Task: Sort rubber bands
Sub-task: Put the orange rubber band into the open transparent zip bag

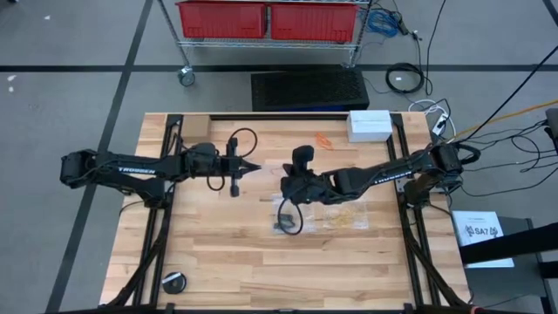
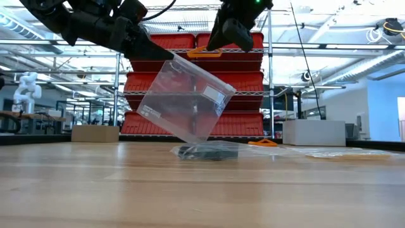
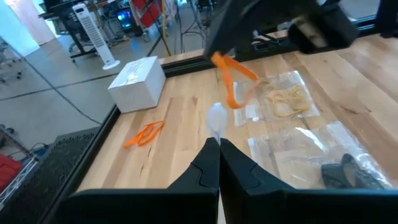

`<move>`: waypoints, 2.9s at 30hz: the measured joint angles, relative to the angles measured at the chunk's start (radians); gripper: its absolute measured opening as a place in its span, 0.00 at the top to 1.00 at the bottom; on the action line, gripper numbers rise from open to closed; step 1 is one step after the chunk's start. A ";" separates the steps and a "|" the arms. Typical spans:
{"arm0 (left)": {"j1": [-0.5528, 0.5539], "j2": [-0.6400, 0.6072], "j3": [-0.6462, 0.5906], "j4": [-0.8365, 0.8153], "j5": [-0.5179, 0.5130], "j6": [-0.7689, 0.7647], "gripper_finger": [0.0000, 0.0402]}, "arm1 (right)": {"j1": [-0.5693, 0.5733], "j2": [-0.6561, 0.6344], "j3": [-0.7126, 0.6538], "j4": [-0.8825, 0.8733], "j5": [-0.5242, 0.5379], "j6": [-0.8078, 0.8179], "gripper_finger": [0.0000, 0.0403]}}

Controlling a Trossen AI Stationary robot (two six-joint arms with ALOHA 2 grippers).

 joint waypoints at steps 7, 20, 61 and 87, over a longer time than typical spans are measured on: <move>0.000 0.000 0.000 0.000 0.003 -0.003 1.00 | -0.017 0.000 0.000 -0.010 -0.002 -0.086 1.00; 0.000 0.000 0.000 0.004 0.004 -0.010 1.00 | -0.034 0.000 0.000 -0.013 -0.013 -0.177 1.00; 0.000 0.000 0.000 -0.003 0.005 -0.027 1.00 | -0.057 0.090 -0.001 0.070 -0.264 0.121 1.00; -0.001 0.000 0.001 -0.004 0.004 -0.050 1.00 | -0.157 0.090 0.000 0.131 -0.546 0.627 1.00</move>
